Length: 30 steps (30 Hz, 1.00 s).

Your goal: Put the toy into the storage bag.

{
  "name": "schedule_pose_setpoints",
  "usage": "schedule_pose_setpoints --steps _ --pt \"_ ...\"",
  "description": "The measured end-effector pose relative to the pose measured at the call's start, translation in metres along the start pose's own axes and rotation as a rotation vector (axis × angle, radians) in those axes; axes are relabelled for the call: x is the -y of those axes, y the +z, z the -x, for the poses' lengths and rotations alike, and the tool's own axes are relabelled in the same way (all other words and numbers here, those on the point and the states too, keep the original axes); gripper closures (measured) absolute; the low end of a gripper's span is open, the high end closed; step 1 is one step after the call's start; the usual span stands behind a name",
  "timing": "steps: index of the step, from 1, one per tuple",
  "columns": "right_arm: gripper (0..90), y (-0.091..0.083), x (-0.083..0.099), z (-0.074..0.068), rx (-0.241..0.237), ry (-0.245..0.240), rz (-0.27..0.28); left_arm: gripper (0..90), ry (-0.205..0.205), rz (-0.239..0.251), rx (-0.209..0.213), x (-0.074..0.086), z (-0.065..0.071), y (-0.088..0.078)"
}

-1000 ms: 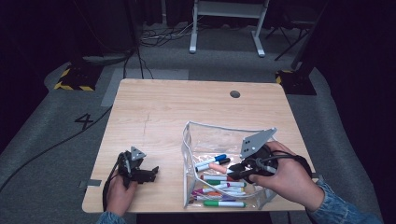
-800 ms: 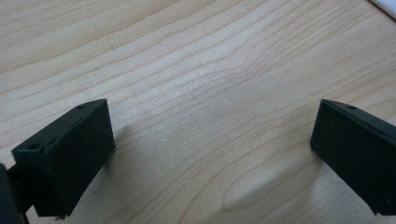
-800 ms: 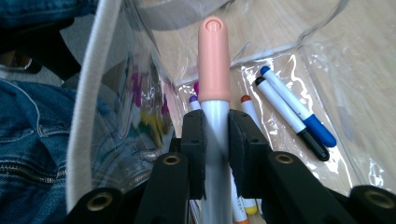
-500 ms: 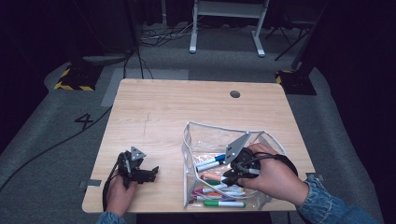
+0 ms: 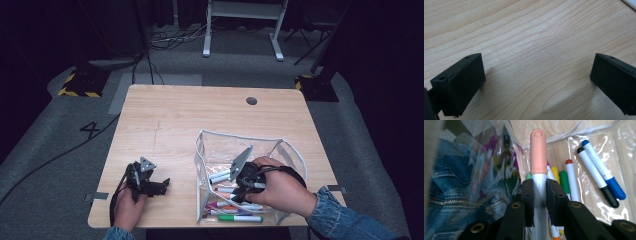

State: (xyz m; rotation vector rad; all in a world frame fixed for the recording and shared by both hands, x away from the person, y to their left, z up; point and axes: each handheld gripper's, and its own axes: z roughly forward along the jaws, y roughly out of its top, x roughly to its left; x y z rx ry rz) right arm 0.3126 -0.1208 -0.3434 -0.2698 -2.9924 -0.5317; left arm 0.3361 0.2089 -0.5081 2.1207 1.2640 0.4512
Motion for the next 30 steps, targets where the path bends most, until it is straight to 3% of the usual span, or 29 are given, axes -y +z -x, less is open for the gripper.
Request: schedule_pose_setpoints --steps 14,22,30 --pt "77.2 0.032 0.004 0.01 -0.079 -0.012 -0.098 0.0 0.0 0.0 0.001 0.0 0.0 0.0" --pt "77.2 0.042 0.002 0.012 -0.074 -0.068 -0.158 0.0 0.0 -0.001 0.001 0.0 0.0 0.0" --pt "75.1 0.045 0.003 0.014 -0.077 -0.064 -0.194 0.0 -0.001 -0.002 0.002 0.0 0.0 0.0"
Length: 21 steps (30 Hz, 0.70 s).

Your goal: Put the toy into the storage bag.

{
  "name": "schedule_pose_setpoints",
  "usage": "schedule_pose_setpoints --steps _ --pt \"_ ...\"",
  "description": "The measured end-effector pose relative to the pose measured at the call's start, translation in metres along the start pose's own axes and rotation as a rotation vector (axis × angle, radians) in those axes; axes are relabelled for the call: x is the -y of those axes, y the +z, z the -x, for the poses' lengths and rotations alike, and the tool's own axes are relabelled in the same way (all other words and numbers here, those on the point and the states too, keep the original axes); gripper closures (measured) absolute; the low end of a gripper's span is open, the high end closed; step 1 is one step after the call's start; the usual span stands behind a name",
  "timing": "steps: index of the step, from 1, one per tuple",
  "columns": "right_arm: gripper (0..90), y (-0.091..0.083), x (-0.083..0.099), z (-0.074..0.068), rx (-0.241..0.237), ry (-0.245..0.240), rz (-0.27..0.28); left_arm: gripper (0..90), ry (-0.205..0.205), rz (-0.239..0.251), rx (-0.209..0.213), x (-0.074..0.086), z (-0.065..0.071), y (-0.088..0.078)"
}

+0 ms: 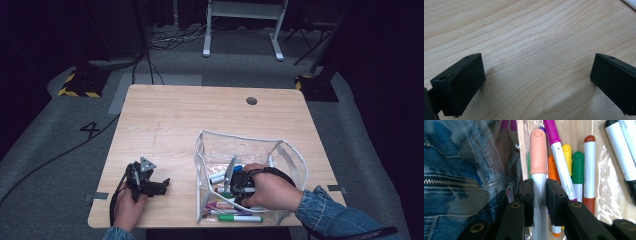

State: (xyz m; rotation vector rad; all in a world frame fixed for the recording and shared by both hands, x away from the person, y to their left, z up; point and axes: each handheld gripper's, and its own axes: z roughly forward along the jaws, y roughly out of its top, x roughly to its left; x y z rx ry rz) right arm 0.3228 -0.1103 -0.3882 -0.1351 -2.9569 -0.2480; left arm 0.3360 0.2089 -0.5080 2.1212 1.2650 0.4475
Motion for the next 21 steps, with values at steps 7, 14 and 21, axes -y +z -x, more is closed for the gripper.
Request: schedule_pose_setpoints --steps 7,14,21 --pt "54.1 -0.017 0.004 0.002 0.108 0.066 0.163 0.0 0.001 0.002 -0.002 0.0 0.0 0.0" --pt "49.8 -0.06 0.018 -0.002 0.191 0.147 0.384 0.0 0.002 0.001 -0.002 0.0 0.0 0.0" --pt "48.1 -0.1 0.05 -0.005 0.269 0.263 0.527 0.0 0.001 0.001 -0.001 0.0 0.0 0.0"
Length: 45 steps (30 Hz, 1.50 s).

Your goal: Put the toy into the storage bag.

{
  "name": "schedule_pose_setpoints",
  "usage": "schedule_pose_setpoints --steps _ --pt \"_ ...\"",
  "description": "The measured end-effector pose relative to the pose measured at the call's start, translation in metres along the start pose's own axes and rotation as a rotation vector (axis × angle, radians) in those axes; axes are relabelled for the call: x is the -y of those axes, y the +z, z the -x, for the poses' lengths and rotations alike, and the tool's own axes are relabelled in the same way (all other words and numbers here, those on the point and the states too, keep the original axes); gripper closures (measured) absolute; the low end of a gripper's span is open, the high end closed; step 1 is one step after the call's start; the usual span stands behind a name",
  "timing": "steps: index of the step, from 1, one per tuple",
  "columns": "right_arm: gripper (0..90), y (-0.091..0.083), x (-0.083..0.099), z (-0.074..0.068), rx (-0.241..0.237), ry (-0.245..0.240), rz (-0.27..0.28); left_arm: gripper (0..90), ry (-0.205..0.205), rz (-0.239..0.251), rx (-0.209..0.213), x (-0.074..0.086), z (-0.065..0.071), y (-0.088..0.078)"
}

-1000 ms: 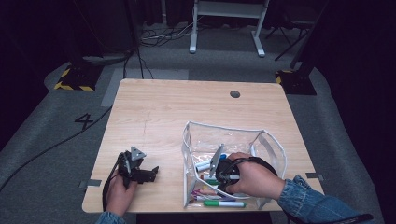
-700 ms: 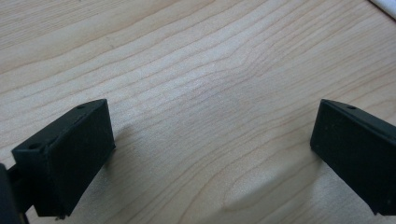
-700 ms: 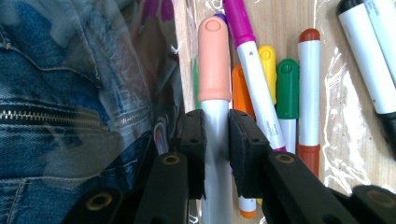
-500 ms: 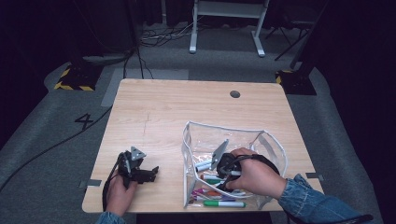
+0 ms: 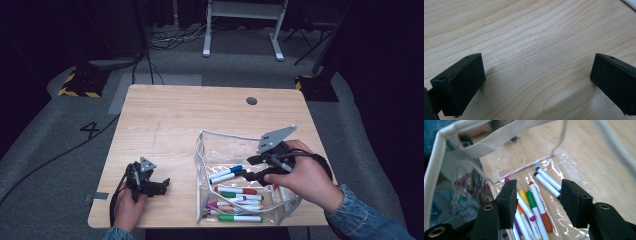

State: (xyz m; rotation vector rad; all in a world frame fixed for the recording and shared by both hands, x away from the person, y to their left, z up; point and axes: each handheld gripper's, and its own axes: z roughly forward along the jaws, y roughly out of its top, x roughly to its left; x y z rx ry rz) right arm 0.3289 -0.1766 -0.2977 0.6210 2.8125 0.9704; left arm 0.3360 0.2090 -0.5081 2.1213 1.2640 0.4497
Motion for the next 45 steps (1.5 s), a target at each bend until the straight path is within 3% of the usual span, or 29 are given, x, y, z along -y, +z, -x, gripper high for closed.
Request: schedule_pose_setpoints --steps 5,11,14,15,20,27,33,37,38,45 --pt "47.3 -0.032 0.018 0.017 0.081 0.08 0.059 0.0 0.002 0.001 -0.001 0.0 0.0 0.0" --pt "48.3 -0.056 0.036 0.034 0.146 0.149 0.096 0.0 0.0 0.0 0.0 0.0 0.0 0.0" --pt "48.4 -0.067 0.047 0.042 0.173 0.205 0.122 0.0 0.001 0.0 -0.001 0.0 0.0 0.0" --pt "49.7 -0.074 0.054 0.046 0.204 0.244 0.14 0.0 0.0 0.0 0.0 0.0 0.0 0.0" --pt "50.3 -0.086 0.068 0.05 0.248 0.303 0.171 0.0 0.0 0.001 0.0 0.0 0.0 0.0" --pt "51.7 -0.098 0.093 0.06 0.308 0.369 0.169 0.0 0.0 0.0 -0.001 0.0 0.0 0.0" --pt "51.3 -0.081 0.12 0.075 0.324 0.431 0.119 0.0 0.001 0.0 -0.001 0.0 0.0 0.0" --pt "50.4 -0.05 0.14 0.079 0.284 0.464 0.068 0.0 0.0 0.001 -0.001 0.0 0.0 0.0" --pt "50.4 -0.05 0.14 0.079 0.284 0.464 0.068 0.0 0.0 0.001 -0.001 0.0 0.0 0.0" --pt "50.9 -0.005 0.163 0.076 0.225 0.483 -0.007 0.0 -0.001 -0.001 0.001 0.0 0.0 0.0"
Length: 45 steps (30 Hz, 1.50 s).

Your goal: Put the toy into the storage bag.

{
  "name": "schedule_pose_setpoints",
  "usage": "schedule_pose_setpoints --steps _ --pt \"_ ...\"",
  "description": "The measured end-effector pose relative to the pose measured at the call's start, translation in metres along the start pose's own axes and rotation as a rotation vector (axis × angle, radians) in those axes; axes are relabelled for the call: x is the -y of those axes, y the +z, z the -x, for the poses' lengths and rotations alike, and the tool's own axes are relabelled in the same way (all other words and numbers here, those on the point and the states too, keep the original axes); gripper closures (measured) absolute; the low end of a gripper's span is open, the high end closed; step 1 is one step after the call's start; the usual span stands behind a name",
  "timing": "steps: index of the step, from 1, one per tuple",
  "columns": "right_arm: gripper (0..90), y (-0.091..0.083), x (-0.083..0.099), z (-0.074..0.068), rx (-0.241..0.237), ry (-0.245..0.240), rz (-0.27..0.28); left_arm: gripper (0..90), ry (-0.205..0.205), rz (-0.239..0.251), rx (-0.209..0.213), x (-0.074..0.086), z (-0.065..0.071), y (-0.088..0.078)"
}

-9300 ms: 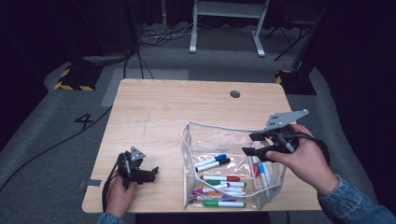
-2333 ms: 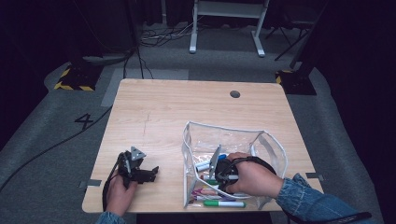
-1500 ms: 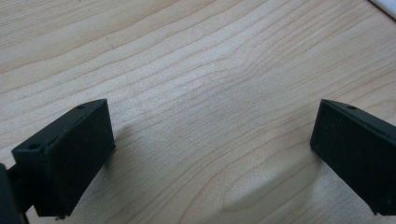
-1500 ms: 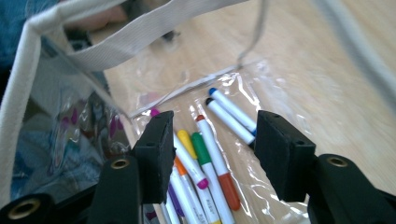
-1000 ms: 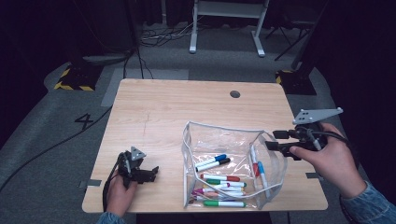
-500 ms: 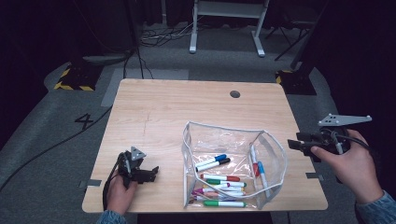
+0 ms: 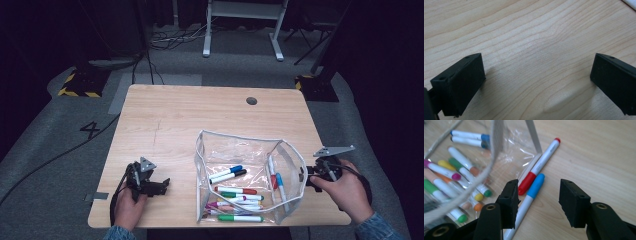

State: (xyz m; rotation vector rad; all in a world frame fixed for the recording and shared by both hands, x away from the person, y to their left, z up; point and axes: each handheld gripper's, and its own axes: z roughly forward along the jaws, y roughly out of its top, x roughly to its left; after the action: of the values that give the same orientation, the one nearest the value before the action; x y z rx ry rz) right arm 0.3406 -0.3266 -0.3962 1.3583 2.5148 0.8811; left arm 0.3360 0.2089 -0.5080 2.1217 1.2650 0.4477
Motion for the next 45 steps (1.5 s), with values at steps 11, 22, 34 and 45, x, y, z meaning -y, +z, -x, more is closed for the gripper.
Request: schedule_pose_setpoints --steps 11,22,34,45 --pt "54.6 0.047 0.024 0.002 -0.048 0.017 -0.102 0.0 0.0 0.001 0.0 0.0 0.0 0.0" --pt "61.8 0.066 0.032 0.002 -0.017 -0.013 -0.156 0.0 0.0 0.001 -0.001 0.0 0.0 0.0" --pt "77.1 0.061 0.036 0.016 0.057 0.014 -0.167 0.0 0.0 0.001 -0.001 0.0 0.0 0.0" --pt "77.1 0.015 0.017 0.014 0.014 0.025 -0.055 0.0 0.002 0.002 -0.002 0.0 0.0 0.0"
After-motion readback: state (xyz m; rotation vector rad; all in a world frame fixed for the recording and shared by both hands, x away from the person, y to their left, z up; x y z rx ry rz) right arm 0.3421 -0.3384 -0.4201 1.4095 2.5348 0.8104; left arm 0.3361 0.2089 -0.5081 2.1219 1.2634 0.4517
